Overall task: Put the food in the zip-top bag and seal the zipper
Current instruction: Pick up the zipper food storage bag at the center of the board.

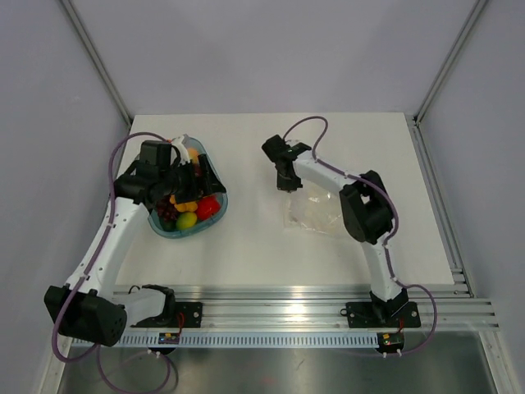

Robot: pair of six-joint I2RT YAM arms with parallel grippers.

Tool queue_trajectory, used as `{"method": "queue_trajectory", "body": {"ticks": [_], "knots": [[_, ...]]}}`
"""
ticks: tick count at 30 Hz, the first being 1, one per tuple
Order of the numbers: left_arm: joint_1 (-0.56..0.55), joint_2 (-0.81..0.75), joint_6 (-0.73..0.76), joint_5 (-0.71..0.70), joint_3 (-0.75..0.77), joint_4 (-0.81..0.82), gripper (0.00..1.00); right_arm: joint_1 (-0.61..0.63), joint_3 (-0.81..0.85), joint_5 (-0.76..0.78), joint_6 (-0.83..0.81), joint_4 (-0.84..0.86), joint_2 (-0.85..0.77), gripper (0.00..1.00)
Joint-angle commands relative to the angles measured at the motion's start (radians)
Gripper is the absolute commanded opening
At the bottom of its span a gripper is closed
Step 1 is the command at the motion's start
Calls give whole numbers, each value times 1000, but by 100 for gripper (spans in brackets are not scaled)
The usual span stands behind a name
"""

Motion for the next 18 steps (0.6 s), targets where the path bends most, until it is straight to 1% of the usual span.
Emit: {"method": "queue_trajectory", "body": {"ticks": [1,2,3,4,5,7,8,12,14,16,18], "knots": [[-45,17,-42,38,-34,97,88,0,-167,-99,-43,185,-274,0],[-59,26,-62,47,-46,113,88,0,-213,-125,-56,214,-320,0],[-89,33,-71,63,-48,136,88,0,-294,-149,-57,257,-405,0],[-105,44,-82,81,-48,147,88,0,-328,-163,-62,271,-446,0],[-134,63,-108,130,-48,185,87,0,-392,-180,-66,287,-517,0],[-163,81,-143,161,-66,238,85,0,-442,-216,-66,323,-581,0],[-189,98,-178,170,-72,287,84,0,-485,-229,-59,331,-639,0],[-244,164,-226,179,-61,363,82,0,-592,-321,-14,425,-771,0],[-264,194,-249,184,-55,401,82,0,-641,-343,4,452,-832,0],[-273,237,-267,193,-37,424,86,0,-660,-361,16,463,-869,0],[-281,262,-272,193,-25,438,86,0,-661,-364,12,449,-883,0]]}}
